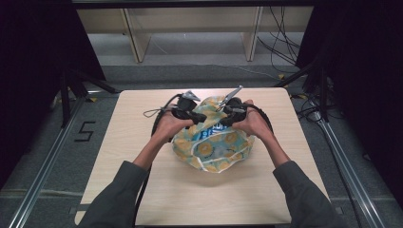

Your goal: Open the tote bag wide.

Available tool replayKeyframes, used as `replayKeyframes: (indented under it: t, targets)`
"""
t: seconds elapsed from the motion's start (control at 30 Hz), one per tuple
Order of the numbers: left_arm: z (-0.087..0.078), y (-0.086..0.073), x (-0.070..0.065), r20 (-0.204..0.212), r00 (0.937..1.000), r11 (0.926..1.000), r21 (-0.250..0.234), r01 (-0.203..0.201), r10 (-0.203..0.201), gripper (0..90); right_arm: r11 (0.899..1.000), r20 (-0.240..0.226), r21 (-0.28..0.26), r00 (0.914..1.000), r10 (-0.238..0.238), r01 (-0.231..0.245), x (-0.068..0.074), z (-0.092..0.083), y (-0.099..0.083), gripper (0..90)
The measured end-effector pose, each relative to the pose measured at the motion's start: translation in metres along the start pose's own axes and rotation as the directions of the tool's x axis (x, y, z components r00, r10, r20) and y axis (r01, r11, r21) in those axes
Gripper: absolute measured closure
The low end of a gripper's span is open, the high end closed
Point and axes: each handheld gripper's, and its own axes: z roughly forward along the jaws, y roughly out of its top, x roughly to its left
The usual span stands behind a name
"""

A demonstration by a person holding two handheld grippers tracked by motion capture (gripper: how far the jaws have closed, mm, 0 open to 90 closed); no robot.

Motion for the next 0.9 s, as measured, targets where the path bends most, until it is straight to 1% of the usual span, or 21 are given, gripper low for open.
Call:
replayKeyframes:
  t: [0.03,0.07,0.1,0.17,0.2,0.23,0.3,0.33,0.37,0.4,0.43,0.53,0.57,0.6,0.63,0.67,0.7,0.8,0.83,0.87,0.9]
  targets:
    - [0.013,-0.002,0.001,0.030,0.9996,0.9991,0.043,0.000,-0.002,86.0,1.000,0.004,0.003,0.9999,-0.012,0.012,0.001,0.001,0.000,90.0]
    - [0.023,-0.003,0.001,0.041,0.9991,0.9972,0.075,-0.001,-0.002,86.0,1.000,0.000,0.012,0.9999,-0.013,0.013,0.004,0.002,-0.001,90.0]
    - [0.036,-0.004,0.000,0.056,0.9982,0.9951,0.098,0.013,-0.019,86.0,1.000,-0.004,0.015,0.9998,-0.021,0.021,0.006,0.003,-0.002,90.0]
    - [0.051,-0.005,-0.001,0.085,0.9955,0.9929,0.115,0.030,-0.040,85.9,0.999,-0.018,0.022,0.9991,-0.037,0.038,0.009,0.005,-0.005,90.0]
    - [0.059,-0.004,-0.001,0.083,0.9958,0.9908,0.133,0.027,-0.038,85.9,0.999,-0.015,0.022,0.9987,-0.049,0.050,0.011,0.007,-0.007,90.0]
    - [0.065,-0.002,0.001,0.062,0.9981,0.9840,0.178,-0.011,0.000,86.3,0.998,-0.023,0.034,0.9983,-0.054,0.055,0.012,0.008,-0.009,90.0]
    - [0.075,0.002,0.003,0.012,0.9992,0.9867,0.159,0.035,-0.037,87.1,0.998,-0.030,0.050,0.9988,-0.039,0.040,0.016,0.010,-0.014,90.0]
    - [0.075,0.005,0.007,-0.015,0.9997,0.9862,0.164,0.023,-0.020,88.1,0.997,-0.040,0.053,0.9976,-0.057,0.059,0.017,0.011,-0.017,90.0]
    - [0.074,0.011,0.014,-0.079,0.9968,0.9878,0.153,0.026,-0.014,88.8,0.996,-0.042,0.059,0.9971,-0.064,0.066,0.018,0.012,-0.019,90.0]
    - [0.073,0.014,0.019,-0.105,0.9943,0.9885,0.148,0.032,-0.017,89.1,0.994,-0.048,0.072,0.9961,-0.074,0.077,0.021,0.013,-0.024,90.0]
    - [0.072,0.017,0.024,-0.143,0.9889,0.9912,0.119,0.058,-0.041,89.2,0.994,-0.057,0.077,0.9953,-0.079,0.083,0.024,0.013,-0.027,90.0]
    - [0.072,0.022,0.044,-0.206,0.9753,0.9906,0.091,0.101,-0.081,89.4,0.992,-0.073,0.090,0.9944,-0.076,0.082,0.034,0.010,-0.039,90.0]
    - [0.072,0.022,0.051,-0.214,0.9724,0.9890,0.094,0.114,-0.092,89.4,0.991,-0.083,0.095,0.9929,-0.086,0.094,0.037,0.010,-0.044,90.0]
    - [0.073,0.020,0.057,-0.229,0.9669,0.9878,0.080,0.133,-0.112,89.4,0.989,-0.091,0.101,0.9913,-0.096,0.105,0.040,0.010,-0.050,90.0]
    - [0.075,0.017,0.064,-0.224,0.9662,0.9829,0.102,0.153,-0.127,89.5,0.989,-0.097,0.118,0.9920,-0.080,0.091,0.045,0.010,-0.056,90.0]
    - [0.076,0.014,0.068,-0.233,0.9622,0.9807,0.100,0.168,-0.141,89.5,0.985,-0.103,0.128,0.9892,-0.104,0.117,0.046,0.013,-0.062,90.0]
    - [0.079,0.007,0.077,-0.234,0.9574,0.9739,0.108,0.199,-0.170,89.5,0.982,-0.107,0.150,0.9892,-0.101,0.116,0.048,0.015,-0.066,90.0]
    - [0.084,-0.006,0.084,-0.213,0.9562,0.9666,0.116,0.229,-0.201,89.4,0.966,-0.110,0.221,0.9877,-0.112,0.134,0.051,0.025,-0.083,90.0]
    - [0.084,-0.008,0.084,-0.199,0.9584,0.9663,0.115,0.230,-0.205,89.3,0.963,-0.116,0.229,0.9867,-0.114,0.138,0.052,0.028,-0.086,90.0]
    - [0.083,-0.008,0.083,-0.191,0.9620,0.9686,0.117,0.220,-0.195,89.3,0.966,-0.111,0.222,0.9876,-0.112,0.134,0.052,0.027,-0.086,90.0]
    - [0.081,-0.007,0.081,-0.192,0.9632,0.9710,0.111,0.212,-0.188,89.3,0.973,-0.107,0.192,0.9884,-0.107,0.126,0.051,0.022,-0.084,90.0]
